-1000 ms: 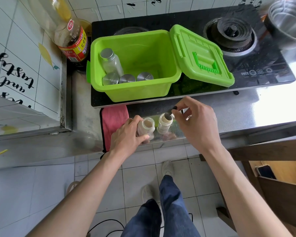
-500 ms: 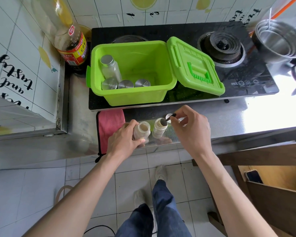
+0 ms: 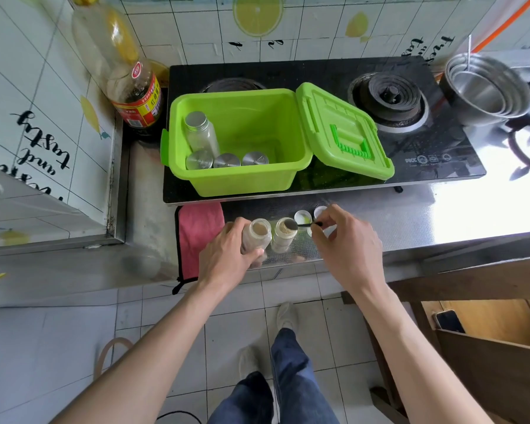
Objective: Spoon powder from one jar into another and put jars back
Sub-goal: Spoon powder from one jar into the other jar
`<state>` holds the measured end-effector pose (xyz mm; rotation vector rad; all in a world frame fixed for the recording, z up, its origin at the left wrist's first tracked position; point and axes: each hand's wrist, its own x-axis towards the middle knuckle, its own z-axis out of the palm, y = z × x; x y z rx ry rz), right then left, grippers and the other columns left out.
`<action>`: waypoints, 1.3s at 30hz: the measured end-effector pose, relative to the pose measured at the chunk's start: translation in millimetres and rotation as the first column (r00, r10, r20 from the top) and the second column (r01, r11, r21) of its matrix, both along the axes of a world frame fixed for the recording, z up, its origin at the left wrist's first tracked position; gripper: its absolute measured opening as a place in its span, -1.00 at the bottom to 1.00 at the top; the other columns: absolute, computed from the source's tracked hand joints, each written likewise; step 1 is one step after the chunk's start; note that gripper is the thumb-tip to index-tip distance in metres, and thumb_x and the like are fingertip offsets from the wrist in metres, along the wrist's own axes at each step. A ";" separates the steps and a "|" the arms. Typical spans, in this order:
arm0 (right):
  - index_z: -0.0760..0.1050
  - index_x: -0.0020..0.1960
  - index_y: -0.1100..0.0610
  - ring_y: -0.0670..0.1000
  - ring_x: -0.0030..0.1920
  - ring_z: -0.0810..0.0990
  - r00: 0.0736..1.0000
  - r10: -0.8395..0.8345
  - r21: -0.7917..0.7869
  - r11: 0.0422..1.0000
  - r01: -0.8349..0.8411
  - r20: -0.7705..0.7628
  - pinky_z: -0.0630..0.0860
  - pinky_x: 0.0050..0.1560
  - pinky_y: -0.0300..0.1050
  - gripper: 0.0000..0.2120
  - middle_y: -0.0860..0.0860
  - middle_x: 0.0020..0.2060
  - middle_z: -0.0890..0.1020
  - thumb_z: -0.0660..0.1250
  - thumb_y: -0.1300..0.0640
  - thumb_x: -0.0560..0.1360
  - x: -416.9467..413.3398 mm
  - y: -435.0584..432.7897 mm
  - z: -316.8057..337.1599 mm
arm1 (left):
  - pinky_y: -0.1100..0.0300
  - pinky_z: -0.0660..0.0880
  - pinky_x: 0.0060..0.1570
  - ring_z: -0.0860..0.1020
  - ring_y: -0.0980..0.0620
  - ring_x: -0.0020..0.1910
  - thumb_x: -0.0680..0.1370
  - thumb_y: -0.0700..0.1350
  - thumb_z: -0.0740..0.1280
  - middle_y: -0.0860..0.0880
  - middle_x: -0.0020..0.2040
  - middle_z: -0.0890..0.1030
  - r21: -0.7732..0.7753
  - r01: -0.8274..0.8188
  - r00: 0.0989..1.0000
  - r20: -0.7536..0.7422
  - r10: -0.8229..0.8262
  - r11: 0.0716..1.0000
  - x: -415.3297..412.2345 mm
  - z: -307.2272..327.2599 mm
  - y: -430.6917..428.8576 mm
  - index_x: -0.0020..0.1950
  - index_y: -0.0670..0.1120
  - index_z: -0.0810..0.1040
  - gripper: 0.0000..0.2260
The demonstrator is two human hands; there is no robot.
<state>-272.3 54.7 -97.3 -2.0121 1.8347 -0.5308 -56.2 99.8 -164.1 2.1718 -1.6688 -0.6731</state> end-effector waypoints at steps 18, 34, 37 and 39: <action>0.63 -0.15 -0.07 -0.06 -0.21 0.56 0.985 -0.154 0.225 0.965 0.133 0.078 0.36 -0.28 -0.15 -0.96 -0.10 -0.27 0.58 0.42 0.04 0.49 -17.6 22.3 -10.5 | 0.11 0.51 -0.19 0.60 0.04 0.02 0.53 0.18 0.48 0.13 0.19 0.56 -0.026 -0.029 0.999 -0.035 0.028 0.999 -5.5 11.4 9.9 0.27 0.10 0.40 -0.58; 0.67 0.01 0.19 -0.15 -0.48 0.47 0.408 -0.780 0.840 0.540 0.052 0.476 0.25 -0.59 -0.38 -0.91 0.06 -0.23 0.69 0.45 0.29 0.52 76.2 25.4 -58.8 | 0.12 0.34 -0.23 0.52 0.02 -0.10 0.51 0.14 0.50 0.15 0.07 0.54 0.061 -0.160 0.985 -0.053 0.163 0.985 8.0 20.9 19.2 0.15 0.04 0.38 -0.60; 0.66 -0.01 0.15 -0.12 -0.46 0.39 0.332 -0.842 0.884 0.466 0.048 0.425 0.22 -0.54 -0.31 -0.91 0.01 -0.31 0.65 0.44 0.29 0.53 85.0 25.6 -77.2 | 0.12 0.31 -0.26 0.50 0.04 -0.11 0.51 0.13 0.51 0.16 0.02 0.51 0.079 -0.184 0.980 -0.063 0.190 0.980 7.8 20.1 21.8 0.12 0.04 0.37 -0.61; 0.66 -0.04 0.15 -0.12 -0.46 0.41 0.282 -0.870 0.900 0.434 0.045 0.405 0.26 -0.51 -0.30 -0.91 0.02 -0.33 0.64 0.44 0.31 0.52 88.4 25.7 -87.2 | 0.23 0.28 -0.29 0.49 0.08 -0.11 0.51 0.13 0.51 0.17 -0.01 0.51 0.094 -0.209 0.970 -0.108 0.219 0.973 6.7 21.0 23.1 0.12 0.06 0.38 -0.62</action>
